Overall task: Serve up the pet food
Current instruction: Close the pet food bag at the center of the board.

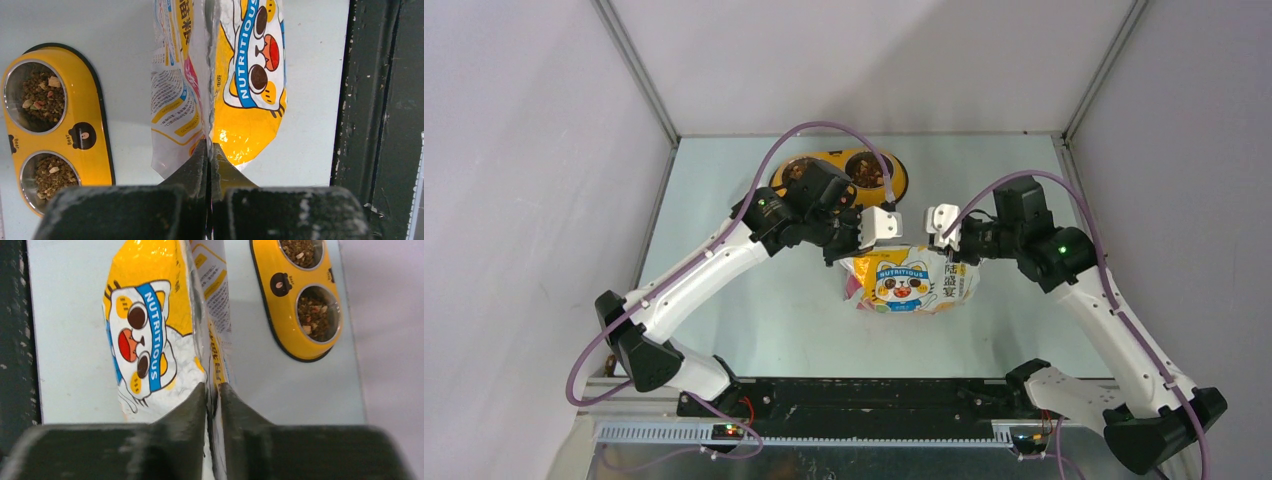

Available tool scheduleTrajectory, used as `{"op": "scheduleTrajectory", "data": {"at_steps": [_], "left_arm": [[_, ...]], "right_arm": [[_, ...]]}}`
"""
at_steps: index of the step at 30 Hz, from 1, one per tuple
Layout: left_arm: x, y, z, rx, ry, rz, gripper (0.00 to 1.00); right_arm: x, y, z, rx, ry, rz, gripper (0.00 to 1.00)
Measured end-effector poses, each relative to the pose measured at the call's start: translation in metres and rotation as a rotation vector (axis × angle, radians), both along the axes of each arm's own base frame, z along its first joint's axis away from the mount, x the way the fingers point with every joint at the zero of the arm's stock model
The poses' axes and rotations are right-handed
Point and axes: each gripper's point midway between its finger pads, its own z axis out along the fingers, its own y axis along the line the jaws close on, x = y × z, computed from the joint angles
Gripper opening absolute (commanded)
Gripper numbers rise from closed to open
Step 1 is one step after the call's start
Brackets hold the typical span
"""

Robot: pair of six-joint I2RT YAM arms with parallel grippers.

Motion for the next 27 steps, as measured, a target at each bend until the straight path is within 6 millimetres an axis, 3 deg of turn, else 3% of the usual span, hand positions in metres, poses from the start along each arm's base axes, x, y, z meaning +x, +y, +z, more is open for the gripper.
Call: {"op": "scheduleTrajectory", "data": {"at_steps": [1, 7, 12, 14, 18, 23, 27], "left_arm": [[0.0, 0.0, 0.0, 0.0, -0.001, 0.0, 0.0], [0.001, 0.0, 0.0, 0.0, -0.003, 0.002, 0.0], [0.003, -0.005, 0.004, -0.023, -0.018, -0.004, 0.0], [0.005, -0.007, 0.006, -0.034, -0.028, -0.004, 0.0], [0.002, -0.003, 0.002, -0.012, -0.011, -0.001, 0.0], [0.0, -0.001, 0.001, -0.005, -0.003, -0.001, 0.0], [0.0, 0.0, 0.001, -0.005, -0.003, -0.001, 0.0]], "right_arm": [[-0.002, 0.0, -0.001, -0.003, 0.004, 0.005, 0.01], [-0.008, 0.0, -0.003, 0.004, 0.057, 0.016, 0.0], [-0.002, -0.004, 0.002, 0.107, 0.308, -0.005, 0.0], [0.001, -0.006, 0.004, 0.151, 0.383, -0.016, 0.23], [0.002, -0.01, 0.021, 0.211, 0.354, -0.024, 0.51], [-0.012, -0.023, 0.055, 0.203, 0.069, -0.017, 0.67], [-0.025, -0.037, 0.055, 0.134, -0.092, -0.019, 0.69]]}}
